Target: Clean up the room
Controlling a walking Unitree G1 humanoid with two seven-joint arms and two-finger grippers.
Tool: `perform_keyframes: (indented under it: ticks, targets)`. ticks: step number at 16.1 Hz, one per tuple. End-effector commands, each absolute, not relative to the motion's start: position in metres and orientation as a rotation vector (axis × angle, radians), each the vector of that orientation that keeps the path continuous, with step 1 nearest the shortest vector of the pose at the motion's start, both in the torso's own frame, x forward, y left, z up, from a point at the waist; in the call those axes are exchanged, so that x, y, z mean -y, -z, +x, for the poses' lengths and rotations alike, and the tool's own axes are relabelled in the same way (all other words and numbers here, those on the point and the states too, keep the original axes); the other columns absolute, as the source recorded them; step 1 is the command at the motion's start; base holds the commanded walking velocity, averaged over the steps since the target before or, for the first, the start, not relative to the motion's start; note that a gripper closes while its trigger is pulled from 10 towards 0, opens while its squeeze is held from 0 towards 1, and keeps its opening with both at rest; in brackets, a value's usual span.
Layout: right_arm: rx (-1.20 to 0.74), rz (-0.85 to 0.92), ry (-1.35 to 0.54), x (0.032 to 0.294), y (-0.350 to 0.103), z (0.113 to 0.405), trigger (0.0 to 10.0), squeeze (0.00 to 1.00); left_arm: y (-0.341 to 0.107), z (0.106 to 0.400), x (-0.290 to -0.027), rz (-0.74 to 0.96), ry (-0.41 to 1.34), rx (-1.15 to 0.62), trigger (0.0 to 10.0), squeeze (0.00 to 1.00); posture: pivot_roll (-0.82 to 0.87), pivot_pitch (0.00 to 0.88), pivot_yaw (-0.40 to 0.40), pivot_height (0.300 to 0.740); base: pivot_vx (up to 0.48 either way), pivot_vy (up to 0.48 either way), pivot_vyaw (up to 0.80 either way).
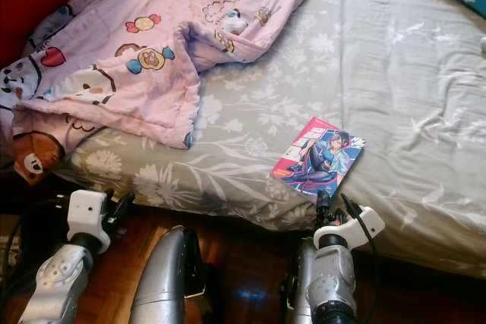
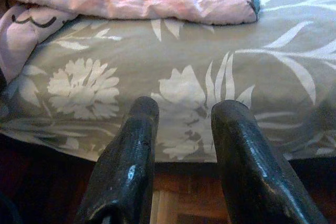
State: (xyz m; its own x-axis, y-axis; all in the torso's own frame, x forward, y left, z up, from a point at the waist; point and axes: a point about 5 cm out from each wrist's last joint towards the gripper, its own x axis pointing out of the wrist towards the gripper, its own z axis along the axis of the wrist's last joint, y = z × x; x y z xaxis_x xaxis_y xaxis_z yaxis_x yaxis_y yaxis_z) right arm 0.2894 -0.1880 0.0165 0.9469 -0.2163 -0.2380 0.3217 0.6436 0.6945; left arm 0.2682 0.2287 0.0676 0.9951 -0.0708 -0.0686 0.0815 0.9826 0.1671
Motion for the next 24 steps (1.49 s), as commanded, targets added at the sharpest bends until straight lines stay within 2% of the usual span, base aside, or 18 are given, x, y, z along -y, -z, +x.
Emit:
perform_keyframes:
  ticks: [1, 5, 12, 24]
  targets:
    - [-0.164, 0.829, 0.319, 0.186, -0.008, 0.283, 10.0, 0.0, -0.062, 0.26, -0.234, 0.187, 0.075, -0.103, 10.0, 0.0, 0.23, 0.344, 0.083, 0.584, 0.0, 0.0, 0.0]
    - [-0.137, 0.863, 0.245, 0.179, -0.013, 0.291, 10.0, 0.0, -0.061, 0.253, -0.234, 0.187, 0.078, -0.114, 10.0, 0.0, 0.25, 0.36, 0.09, 0.584, 0.0, 0.0, 0.0]
    - [-0.014, 0.92, 0.243, 0.182, -0.025, 0.298, 10.0, 0.0, -0.062, 0.242, -0.238, 0.198, 0.08, -0.137, 10.0, 0.0, 0.27, 0.357, 0.099, 0.584, 0.0, 0.0, 0.0]
    - [-0.037, 0.956, 0.304, 0.19, -0.018, 0.296, 10.0, 0.0, -0.064, 0.239, -0.239, 0.199, 0.069, -0.144, 10.0, 0.0, 0.27, 0.384, 0.098, 0.584, 0.0, 0.0, 0.0]
